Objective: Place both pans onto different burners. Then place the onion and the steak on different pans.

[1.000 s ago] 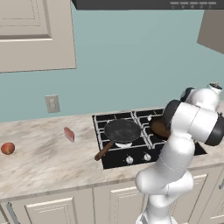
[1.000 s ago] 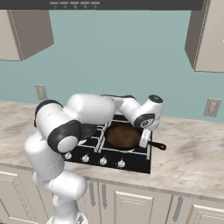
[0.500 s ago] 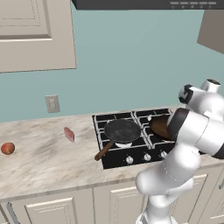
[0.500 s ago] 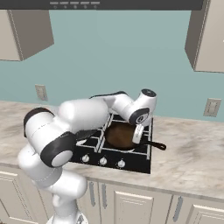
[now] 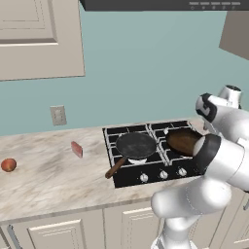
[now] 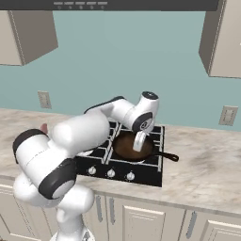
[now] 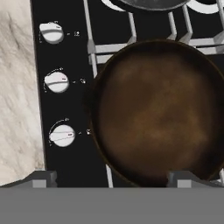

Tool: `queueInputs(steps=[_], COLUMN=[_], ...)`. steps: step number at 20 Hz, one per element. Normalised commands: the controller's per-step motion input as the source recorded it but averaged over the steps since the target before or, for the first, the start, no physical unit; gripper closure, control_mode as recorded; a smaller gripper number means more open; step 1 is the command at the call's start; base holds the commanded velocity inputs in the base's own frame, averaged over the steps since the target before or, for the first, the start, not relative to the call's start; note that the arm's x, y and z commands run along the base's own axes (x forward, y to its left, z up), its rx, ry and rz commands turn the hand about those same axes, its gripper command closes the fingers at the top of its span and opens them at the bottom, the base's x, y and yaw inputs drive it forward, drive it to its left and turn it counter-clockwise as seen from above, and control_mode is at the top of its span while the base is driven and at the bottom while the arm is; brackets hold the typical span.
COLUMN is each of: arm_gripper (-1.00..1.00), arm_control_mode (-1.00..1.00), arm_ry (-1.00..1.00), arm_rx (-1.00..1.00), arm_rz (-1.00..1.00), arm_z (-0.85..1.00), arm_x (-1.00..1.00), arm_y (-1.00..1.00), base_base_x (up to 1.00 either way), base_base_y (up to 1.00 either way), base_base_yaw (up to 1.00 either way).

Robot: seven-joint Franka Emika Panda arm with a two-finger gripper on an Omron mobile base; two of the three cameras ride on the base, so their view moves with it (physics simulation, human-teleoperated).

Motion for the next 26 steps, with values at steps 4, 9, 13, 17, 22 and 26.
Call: queueInputs(steps=[4, 9, 13, 17, 22, 26], arm_gripper=[-1.00, -1.00, -1.00, -1.00, -1.00, -1.00], arm_control_mode=[-1.00, -1.00, -1.00, -1.00, -1.00, -1.00], arm_ry=[0.00, 0.00, 0.02, 0.02, 0.02, 0.02], arm_rx=[0.00, 0.00, 0.00, 0.00, 0.00, 0.00], arm_rz=[0.00, 0.00, 0.01, 0.03, 0.04, 0.07], arm_z=[0.12, 0.11, 0.14, 0.16, 0.16, 0.12], arm_x=[-0.12, -0.11, -0.07, -0.05, -0.04, -0.01], arm_y=[0.31, 0.32, 0.37, 0.38, 0.42, 0.42], base_base_x=[0.00, 0.00, 0.00, 0.00, 0.00, 0.00], base_base_y=[0.00, 0.00, 0.00, 0.00, 0.00, 0.00], base_base_yaw=[0.00, 0.00, 0.00, 0.00, 0.00, 0.00])
